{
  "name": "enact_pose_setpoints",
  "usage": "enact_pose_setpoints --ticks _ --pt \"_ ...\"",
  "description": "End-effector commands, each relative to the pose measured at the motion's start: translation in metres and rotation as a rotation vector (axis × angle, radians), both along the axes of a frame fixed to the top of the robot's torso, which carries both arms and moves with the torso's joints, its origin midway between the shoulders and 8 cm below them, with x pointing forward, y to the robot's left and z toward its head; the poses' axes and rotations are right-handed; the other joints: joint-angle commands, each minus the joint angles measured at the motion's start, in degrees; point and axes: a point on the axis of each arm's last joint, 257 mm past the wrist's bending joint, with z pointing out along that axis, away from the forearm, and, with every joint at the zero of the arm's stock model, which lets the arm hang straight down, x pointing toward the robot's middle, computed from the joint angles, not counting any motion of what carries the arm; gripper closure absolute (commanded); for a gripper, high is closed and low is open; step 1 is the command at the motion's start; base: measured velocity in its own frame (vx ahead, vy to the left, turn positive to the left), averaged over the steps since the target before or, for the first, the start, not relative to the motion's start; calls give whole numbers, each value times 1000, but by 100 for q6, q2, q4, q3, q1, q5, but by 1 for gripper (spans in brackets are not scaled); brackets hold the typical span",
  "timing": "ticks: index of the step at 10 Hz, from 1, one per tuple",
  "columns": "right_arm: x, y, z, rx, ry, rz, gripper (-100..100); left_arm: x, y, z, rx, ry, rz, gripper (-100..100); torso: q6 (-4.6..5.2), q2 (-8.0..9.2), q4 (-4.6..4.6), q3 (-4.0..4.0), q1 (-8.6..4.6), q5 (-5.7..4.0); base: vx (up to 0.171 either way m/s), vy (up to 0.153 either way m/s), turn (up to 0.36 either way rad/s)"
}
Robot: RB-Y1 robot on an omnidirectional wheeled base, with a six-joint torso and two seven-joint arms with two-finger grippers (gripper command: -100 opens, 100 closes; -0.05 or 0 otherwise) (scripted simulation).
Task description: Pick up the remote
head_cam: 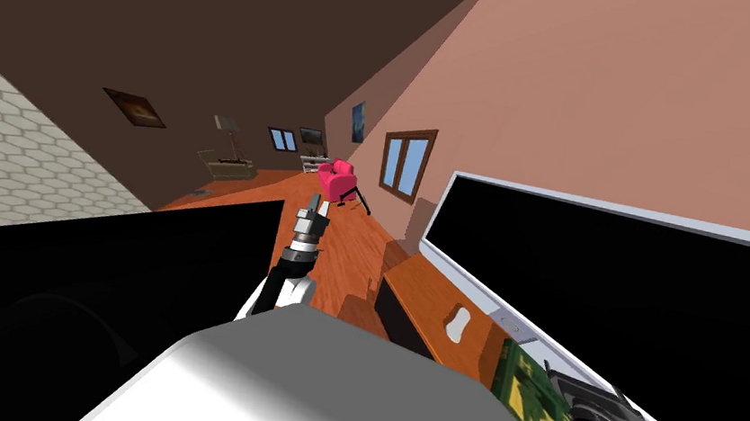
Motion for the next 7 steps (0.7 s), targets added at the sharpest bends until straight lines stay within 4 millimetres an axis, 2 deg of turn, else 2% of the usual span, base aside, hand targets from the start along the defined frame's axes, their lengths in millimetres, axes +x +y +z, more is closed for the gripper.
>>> enact_pose_setpoints --ticks 1,2,3,4,5,6,7 --pt "-16 -20 -13 73 -1 -73 -100 0 0 0 0 0 0 0 0 0 0 0 0 0 13 2 299" --pt "-22 -21 -23 94 11 -87 -100 0 0 0 0 0 0 0 -8 -6 0 -3 1 0 5 -6 176" --pt "-38 -35 -33 153 12 -151 -100 0 0 0 0 0 0 0 -1 -4 -1 -3 -1 -1 13 -2 241" --pt "-45 -35 -43 182 17 -171 -100 0 0 0 0 0 0 0 -3 -5 -1 -3 -2 0 -1 -13 168" --pt "-62 -47 -53 240 9 -237 -100 0 0 0 0 0 0 0 0 -1 0 -1 -3 -1 2 -17 233" --pt "-68 -46 -63 270 20 -256 -100 0 0 0 0 0 0 0 -4 -3 0 -2 -6 -2 -10 -22 151" --pt "-87 -56 -76 327 10 -325 -100 0 0 0 0 0 0 0 1 3 0 1 -6 -2 44 3 338"
